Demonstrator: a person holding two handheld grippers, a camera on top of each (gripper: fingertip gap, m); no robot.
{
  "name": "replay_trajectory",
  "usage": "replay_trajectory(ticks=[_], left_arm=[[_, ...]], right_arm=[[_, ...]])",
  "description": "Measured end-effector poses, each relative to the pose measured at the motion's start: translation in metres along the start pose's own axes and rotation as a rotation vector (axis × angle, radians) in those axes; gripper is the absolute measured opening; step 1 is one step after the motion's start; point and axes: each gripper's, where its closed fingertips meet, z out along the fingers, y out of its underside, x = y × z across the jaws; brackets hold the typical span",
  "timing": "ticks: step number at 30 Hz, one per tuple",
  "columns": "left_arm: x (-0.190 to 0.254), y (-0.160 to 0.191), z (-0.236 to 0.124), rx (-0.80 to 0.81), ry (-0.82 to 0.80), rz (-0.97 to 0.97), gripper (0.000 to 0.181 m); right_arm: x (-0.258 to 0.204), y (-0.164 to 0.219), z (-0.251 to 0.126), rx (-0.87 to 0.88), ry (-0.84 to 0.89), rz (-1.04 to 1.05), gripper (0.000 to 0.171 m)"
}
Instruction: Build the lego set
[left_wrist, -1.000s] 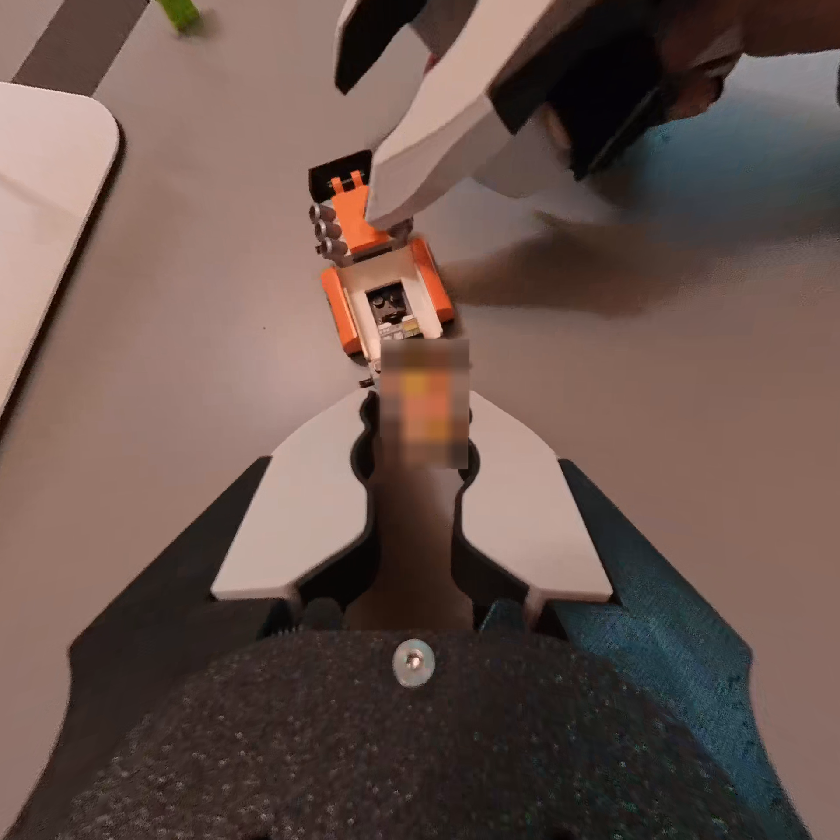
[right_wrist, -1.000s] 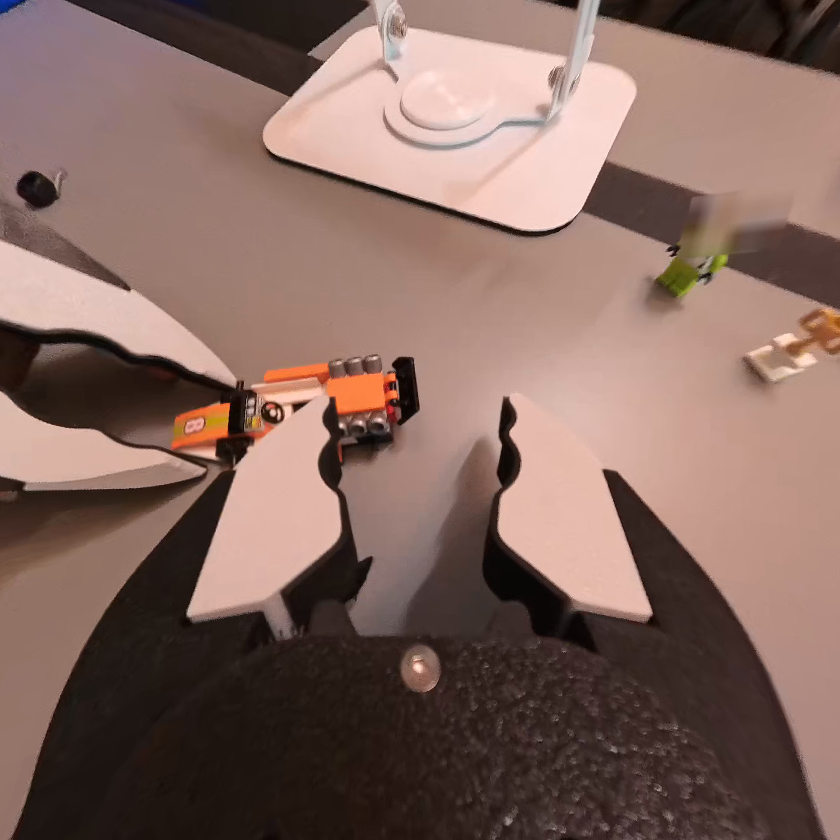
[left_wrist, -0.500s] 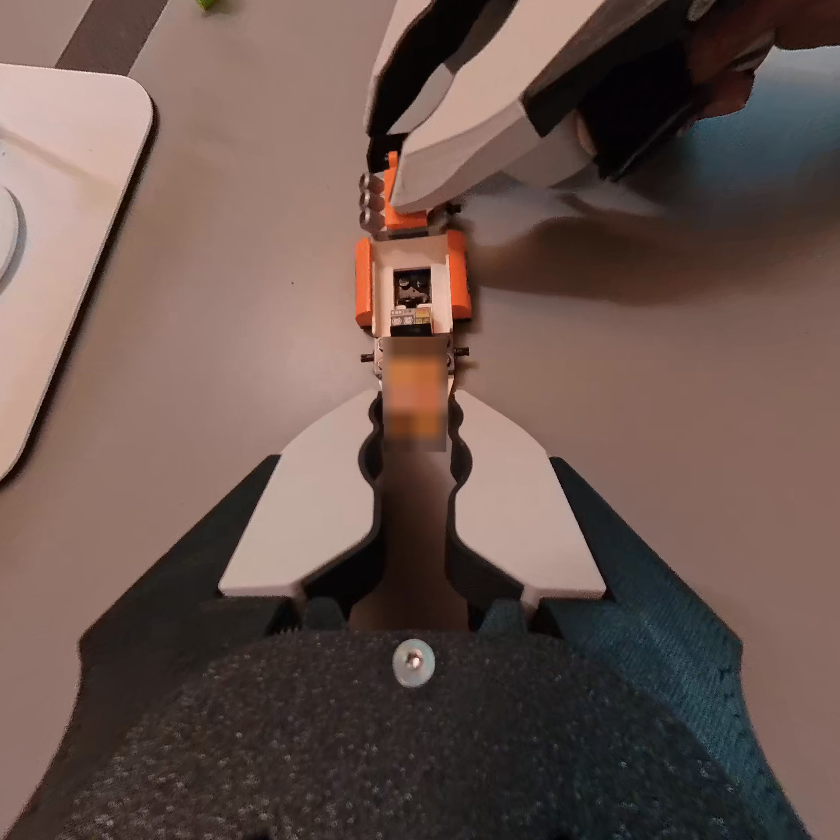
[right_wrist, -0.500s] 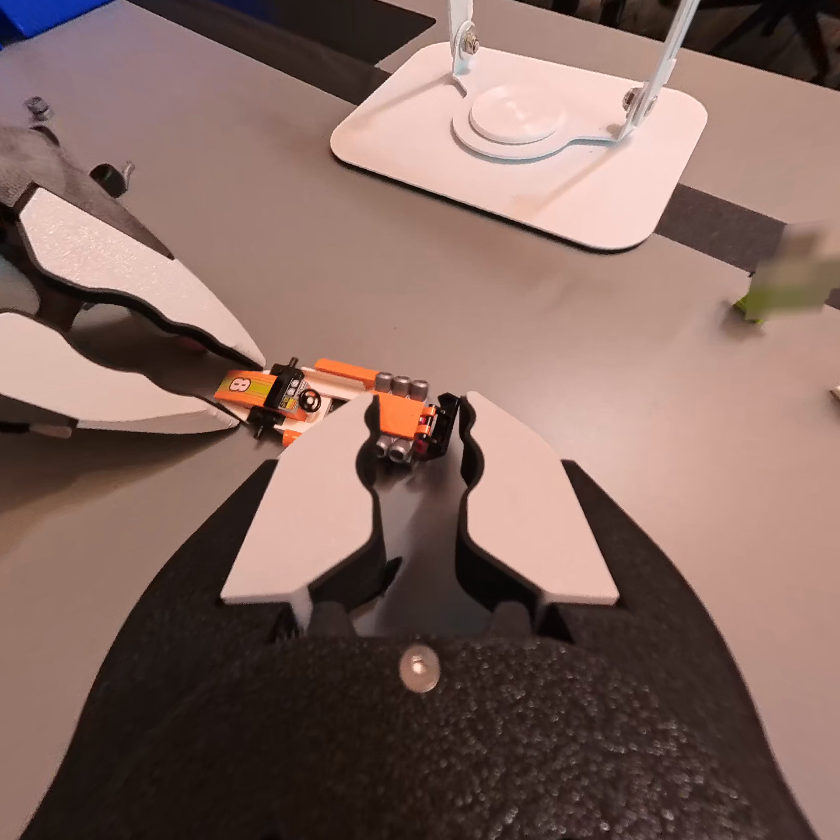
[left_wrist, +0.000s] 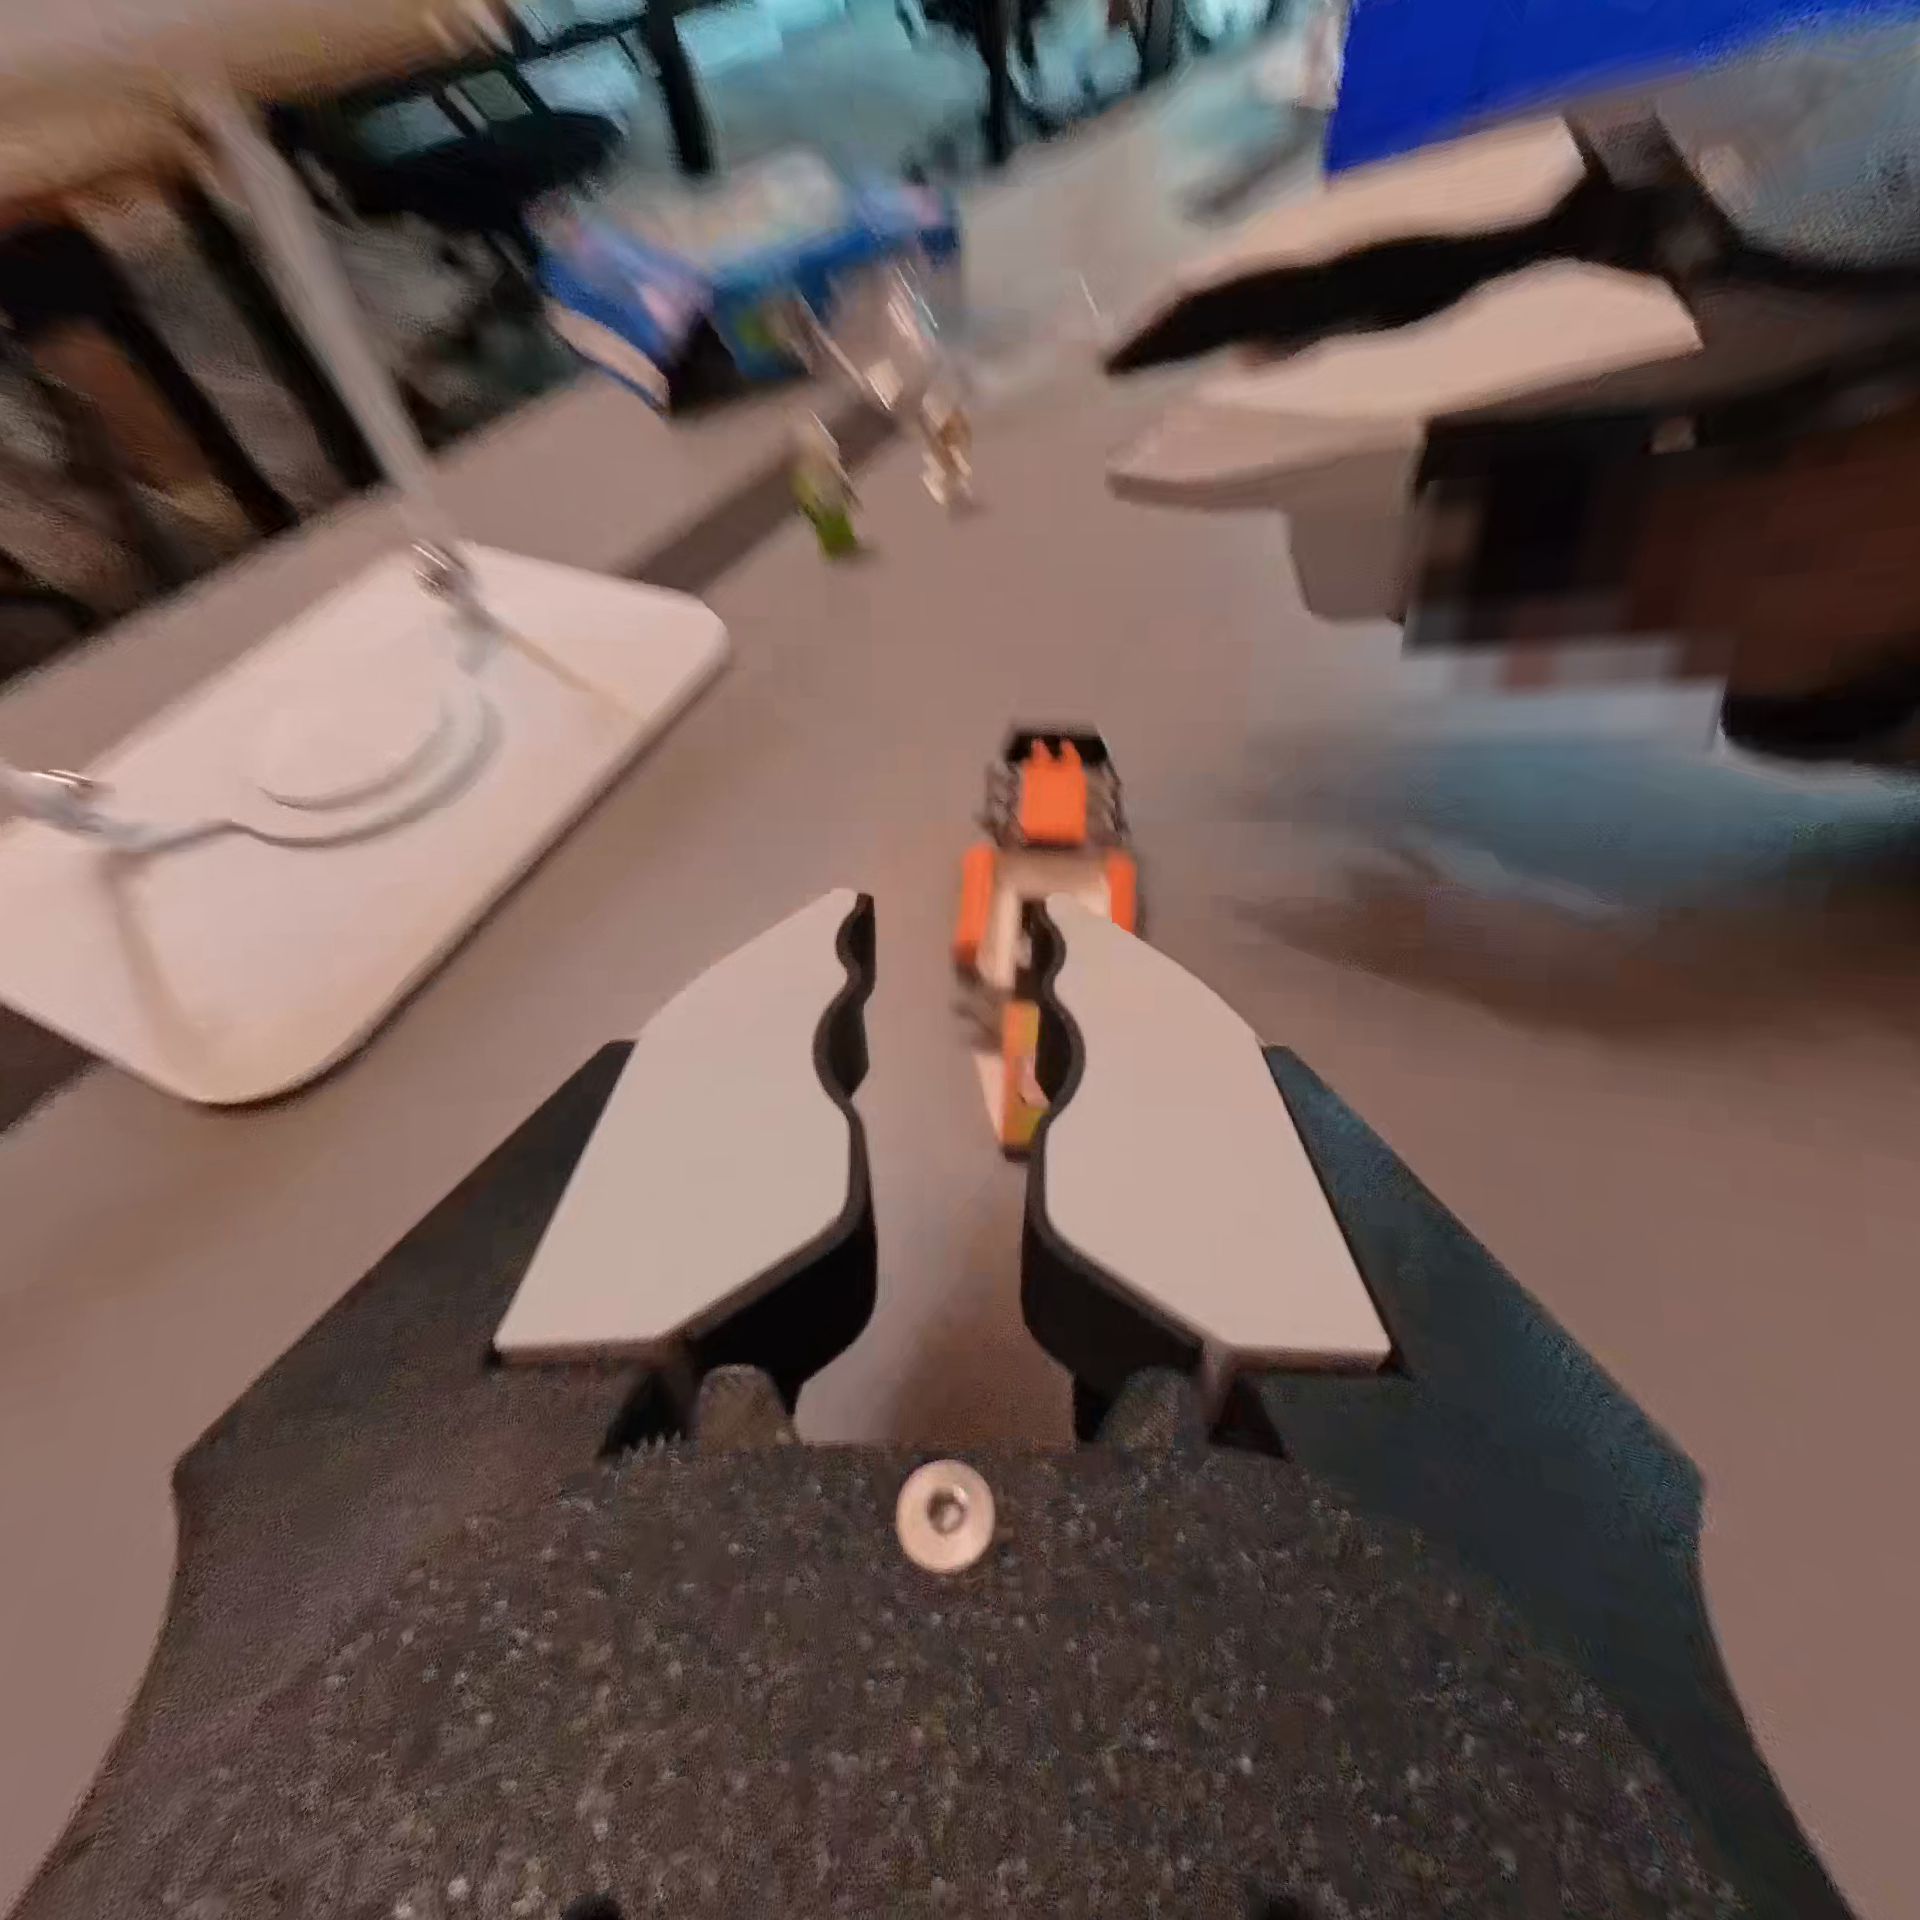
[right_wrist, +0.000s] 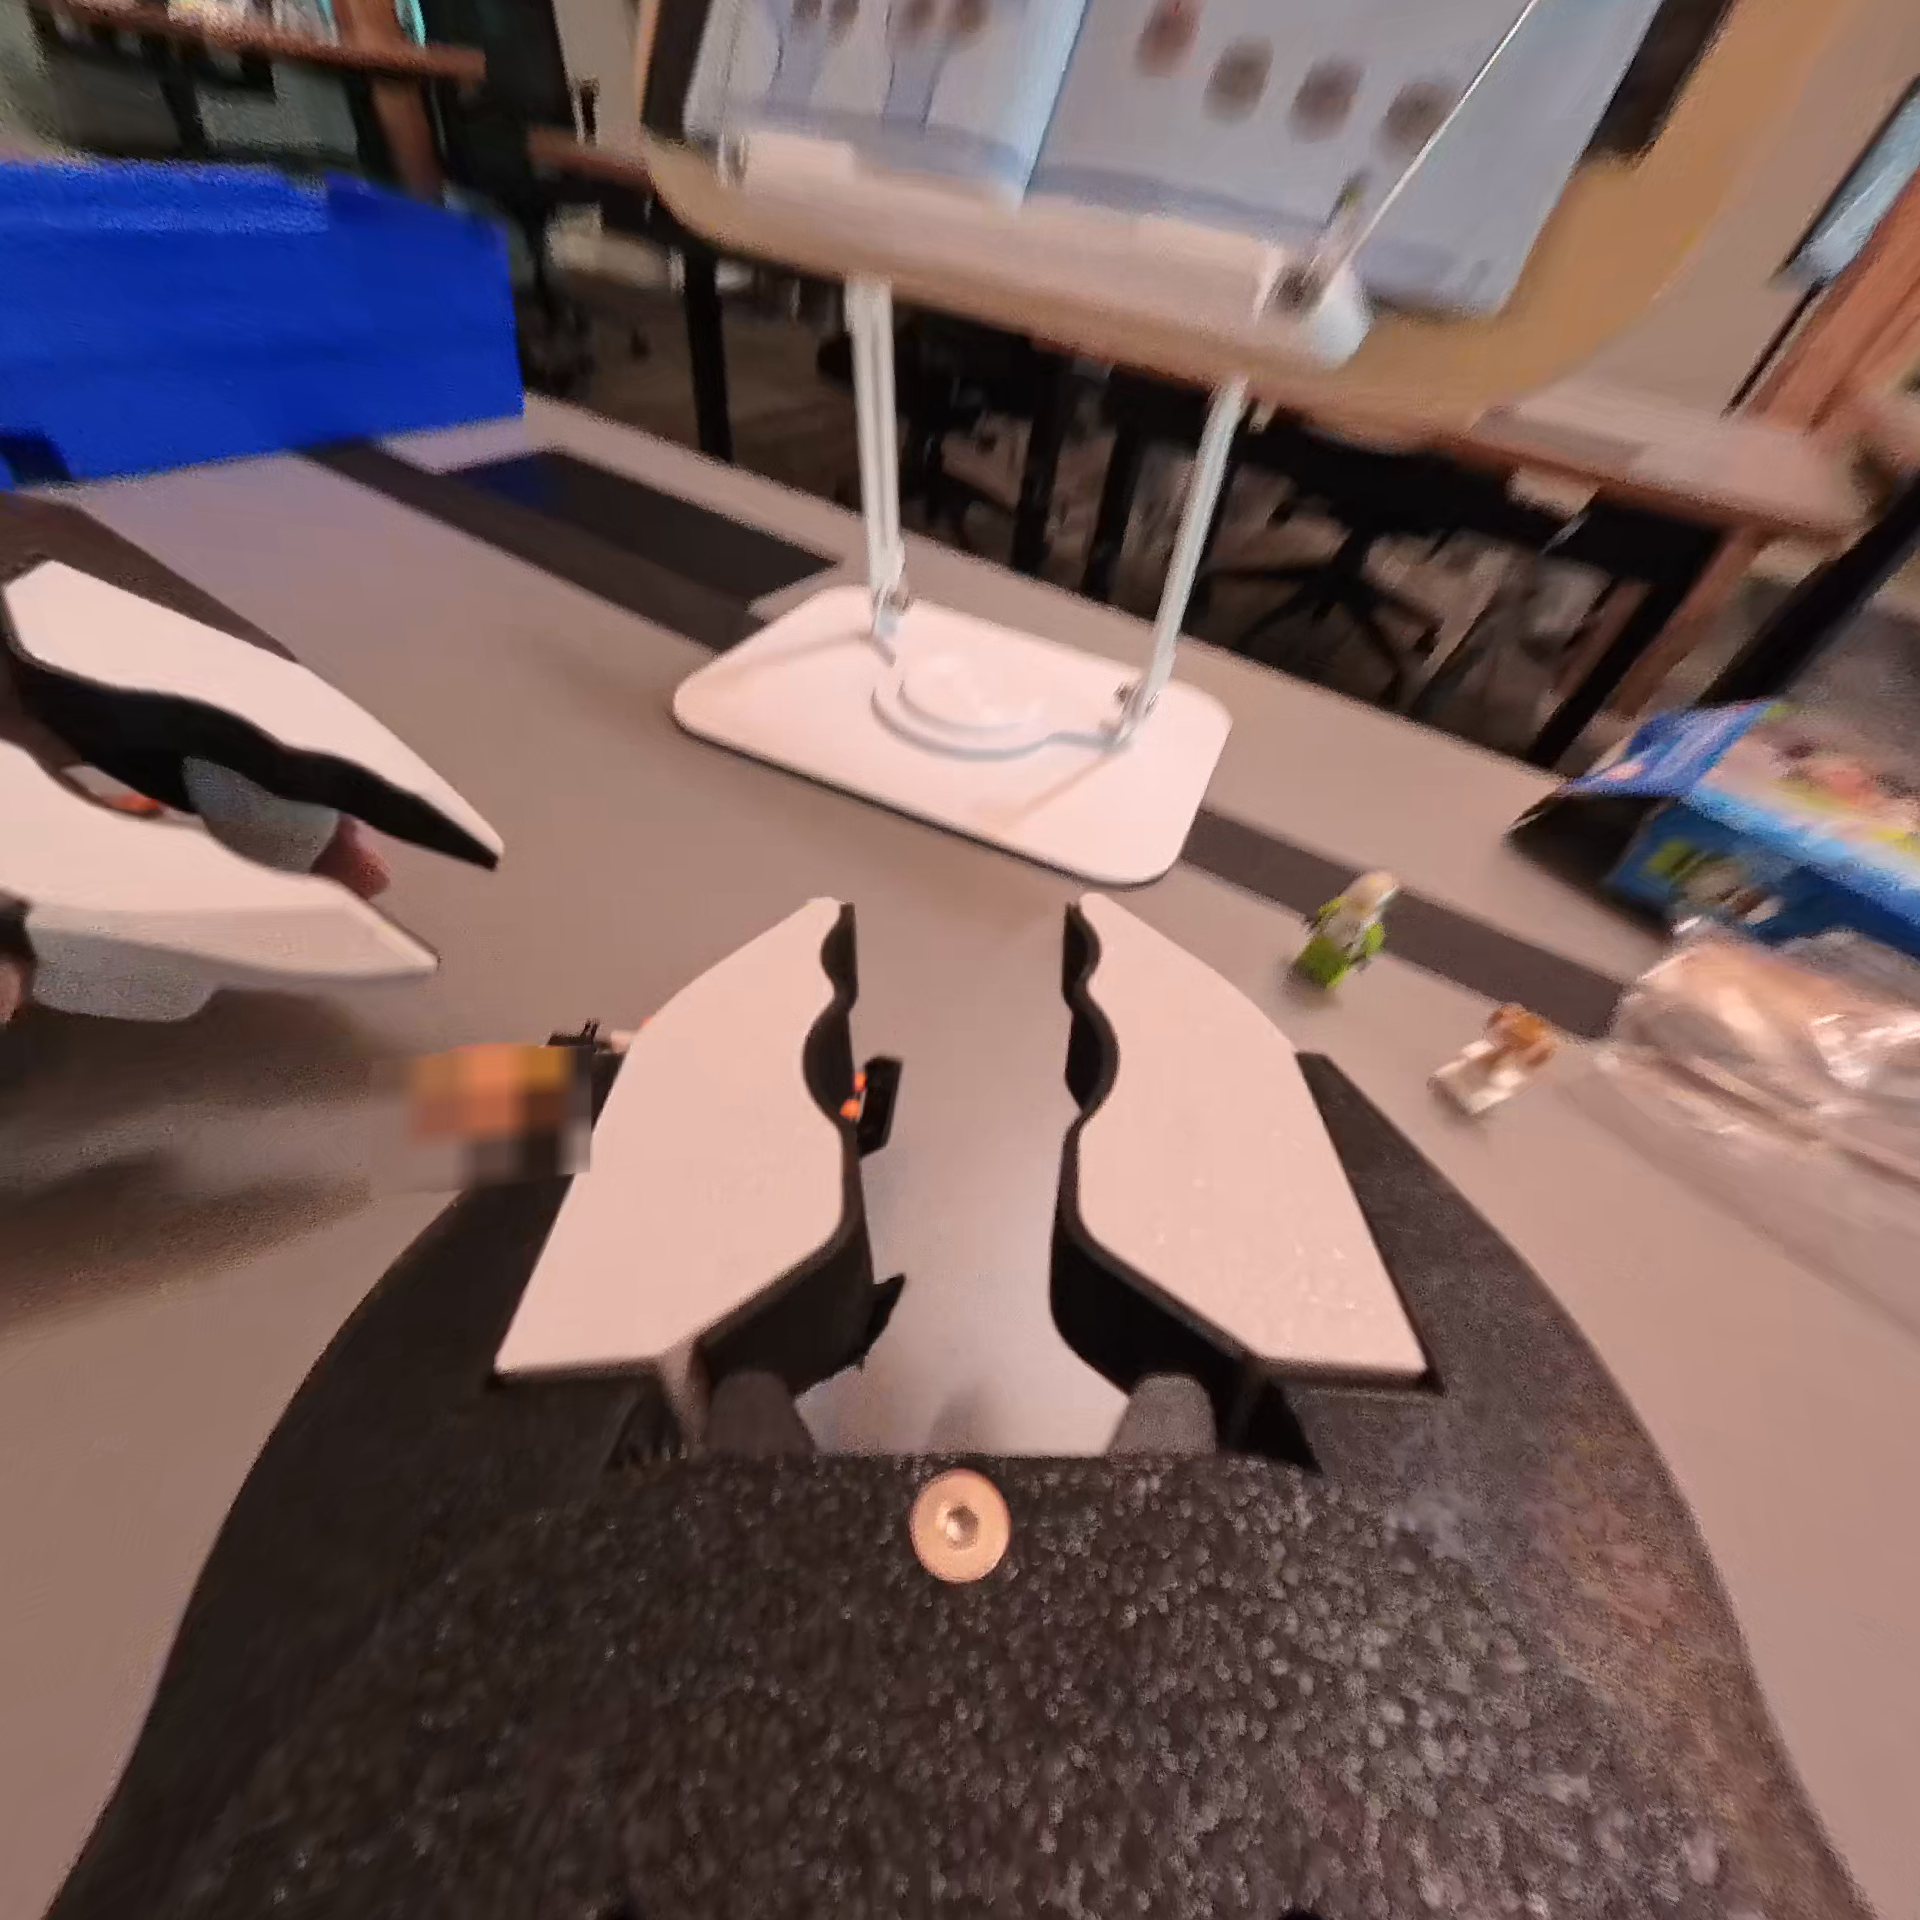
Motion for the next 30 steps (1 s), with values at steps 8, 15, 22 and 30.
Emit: replay_trajectory(ticks=[8,15,22,30], left_arm=[[-0.077,-0.105,-0.062,0.366,-0.46,-0.033,0.001],[-0.148,-0.145,-0.069,0.349,-0.636,-0.121,0.0],[-0.178,-0.125,-0.07,0.347,-0.716,-0.146,0.0],[-0.166,-0.123,-0.055,0.348,-0.685,-0.114,0.0]], right_arm=[[0.002,-0.067,-0.012,0.209,0.12,-0.057,0.007],[0.013,-0.148,0.01,0.261,0.125,0.025,0.0],[0.018,-0.112,0.029,0.209,0.074,0.062,0.0],[0.008,-0.095,0.042,0.204,0.047,0.081,0.0]])
